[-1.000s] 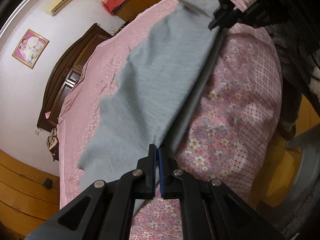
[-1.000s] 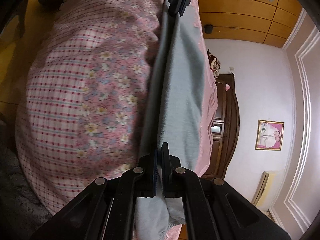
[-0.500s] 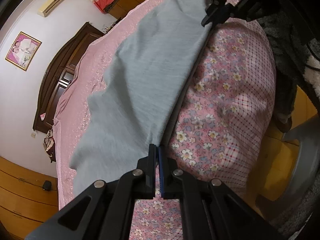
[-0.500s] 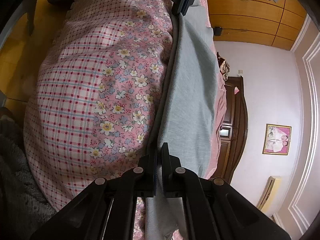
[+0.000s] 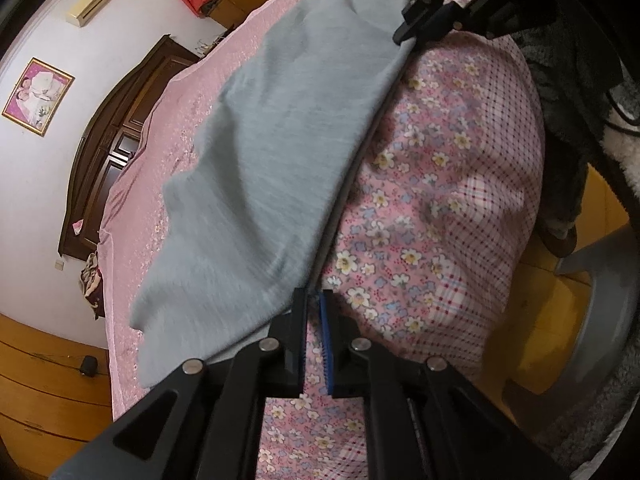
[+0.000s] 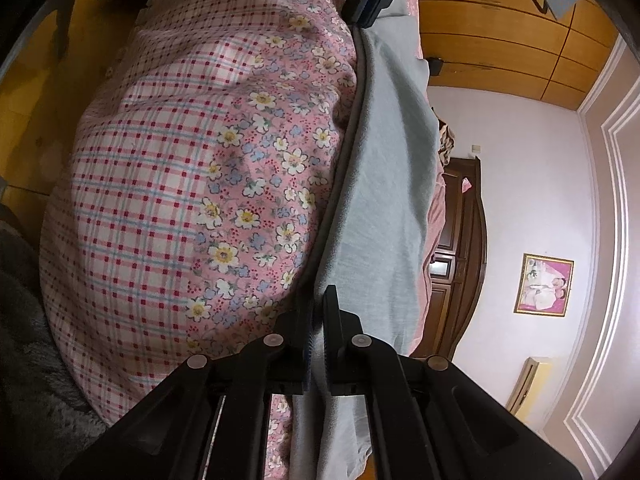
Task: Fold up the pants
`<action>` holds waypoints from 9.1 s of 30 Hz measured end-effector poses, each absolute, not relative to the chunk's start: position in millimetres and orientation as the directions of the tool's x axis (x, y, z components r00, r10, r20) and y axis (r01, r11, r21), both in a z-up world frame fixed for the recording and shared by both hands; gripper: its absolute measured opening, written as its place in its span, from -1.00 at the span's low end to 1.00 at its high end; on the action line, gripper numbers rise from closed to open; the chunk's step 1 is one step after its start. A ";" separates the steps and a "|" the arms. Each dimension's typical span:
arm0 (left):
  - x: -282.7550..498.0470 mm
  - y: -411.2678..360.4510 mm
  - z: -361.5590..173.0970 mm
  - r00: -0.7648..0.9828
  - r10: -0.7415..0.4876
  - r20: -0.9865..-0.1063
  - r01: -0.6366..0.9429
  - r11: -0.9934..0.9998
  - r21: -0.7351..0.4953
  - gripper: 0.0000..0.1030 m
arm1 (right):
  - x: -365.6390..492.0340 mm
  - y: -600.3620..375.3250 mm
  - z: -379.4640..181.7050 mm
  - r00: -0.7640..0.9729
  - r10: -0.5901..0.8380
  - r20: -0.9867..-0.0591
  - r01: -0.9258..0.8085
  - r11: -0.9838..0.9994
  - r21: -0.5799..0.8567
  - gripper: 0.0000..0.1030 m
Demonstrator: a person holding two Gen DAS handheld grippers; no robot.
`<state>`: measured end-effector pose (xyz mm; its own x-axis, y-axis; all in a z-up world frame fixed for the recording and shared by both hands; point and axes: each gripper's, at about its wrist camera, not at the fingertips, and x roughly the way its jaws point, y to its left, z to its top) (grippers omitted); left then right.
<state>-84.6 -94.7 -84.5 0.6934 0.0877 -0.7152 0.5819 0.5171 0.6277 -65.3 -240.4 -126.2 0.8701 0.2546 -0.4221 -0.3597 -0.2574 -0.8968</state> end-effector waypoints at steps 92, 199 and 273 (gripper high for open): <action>-107.6 267.5 -17.6 0.580 0.079 -0.810 -0.403 0.893 -0.201 0.47 | -20.6 70.7 -58.4 0.810 0.325 -0.488 -0.581 0.560 -0.590 -0.68; 8.5 127.9 -17.2 0.723 -0.131 -0.679 -0.100 0.952 -0.290 0.47 | 99.9 -518.9 -23.4 0.599 0.589 -0.542 0.091 0.623 0.777 -0.39; 0.3 134.7 1.6 0.706 -0.101 -0.701 -0.056 0.979 -0.198 0.59 | 101.8 -546.2 -2.0 0.590 0.438 -0.679 -0.133 0.882 0.453 0.06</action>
<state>0.3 134.7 1.6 0.7062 -0.1011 -0.7007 -0.0564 0.9786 -0.1980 101.8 -546.2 -2.0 0.5899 0.4376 -0.6786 -0.1331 0.8816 0.4528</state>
